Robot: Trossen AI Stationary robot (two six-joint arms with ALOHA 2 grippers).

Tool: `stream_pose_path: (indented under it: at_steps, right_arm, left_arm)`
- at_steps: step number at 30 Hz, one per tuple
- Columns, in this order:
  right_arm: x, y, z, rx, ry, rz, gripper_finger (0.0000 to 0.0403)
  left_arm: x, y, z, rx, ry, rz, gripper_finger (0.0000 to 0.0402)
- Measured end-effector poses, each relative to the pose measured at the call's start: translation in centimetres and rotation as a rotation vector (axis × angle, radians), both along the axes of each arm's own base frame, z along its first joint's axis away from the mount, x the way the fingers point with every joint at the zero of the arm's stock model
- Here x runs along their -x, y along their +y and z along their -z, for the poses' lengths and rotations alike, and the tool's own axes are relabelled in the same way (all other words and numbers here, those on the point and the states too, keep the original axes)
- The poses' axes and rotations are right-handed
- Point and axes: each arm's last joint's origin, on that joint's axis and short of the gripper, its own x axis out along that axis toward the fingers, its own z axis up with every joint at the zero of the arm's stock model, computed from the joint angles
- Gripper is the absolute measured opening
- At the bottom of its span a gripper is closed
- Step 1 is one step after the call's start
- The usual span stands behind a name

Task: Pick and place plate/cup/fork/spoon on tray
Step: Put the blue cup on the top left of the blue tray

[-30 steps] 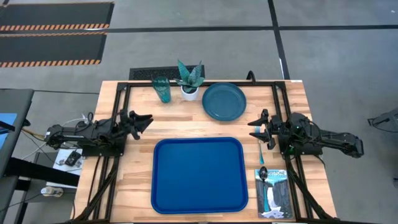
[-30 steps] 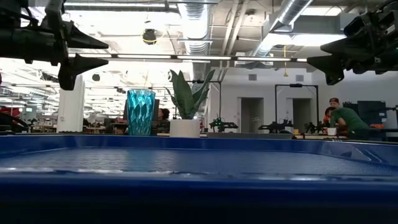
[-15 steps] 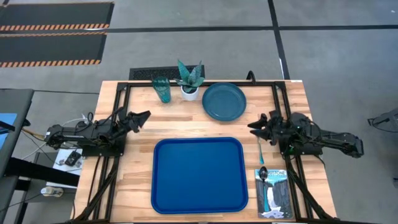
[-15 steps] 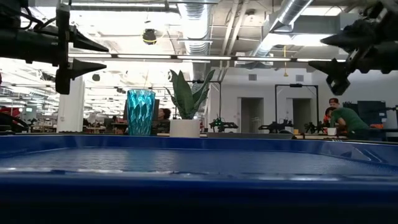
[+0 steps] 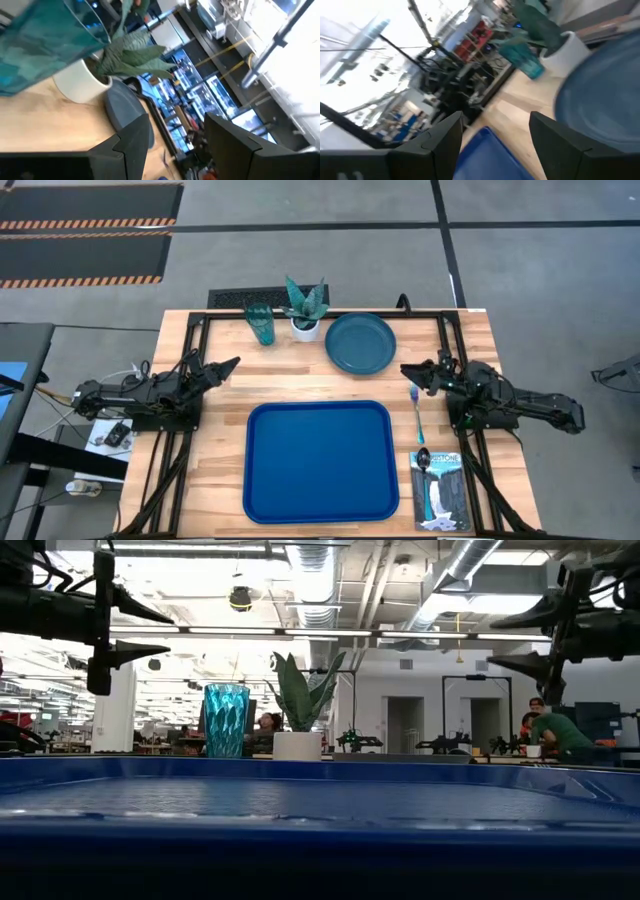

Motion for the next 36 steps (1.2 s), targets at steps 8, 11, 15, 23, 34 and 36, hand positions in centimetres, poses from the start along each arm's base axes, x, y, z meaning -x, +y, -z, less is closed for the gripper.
stream_pose_path:
  at_steps: [8,11,15,23,34,36]
  right_arm:
    - [0.1,0.0,-1.1,-0.068,-0.086,0.000,0.0254]
    - [0.7,0.0,-3.6,0.009,-0.186,0.059,0.0254]
    - [1.8,0.1,-7.0,0.134,-0.218,0.156,0.0254]
    - [2.6,-0.2,-14.2,0.246,0.002,0.303,0.0254]
    - [-3.2,-1.9,-19.9,0.095,0.582,0.320,0.0254]
    - [-4.8,-2.7,-20.1,0.055,0.652,0.341,0.0254]
  left_arm:
    - [0.1,0.1,-0.1,0.089,-0.074,-0.019,0.0179]
    - [0.1,0.0,-0.5,0.105,-0.101,0.025,0.0179]
    - [0.6,0.0,-2.8,0.100,-0.182,0.037,0.0179]
    - [2.4,0.1,-9.0,0.025,-0.271,-0.008,0.0179]
    - [0.1,0.2,-17.2,-0.013,0.081,-0.086,0.0179]
    - [-0.9,0.2,-18.2,-0.006,0.186,-0.101,0.0179]
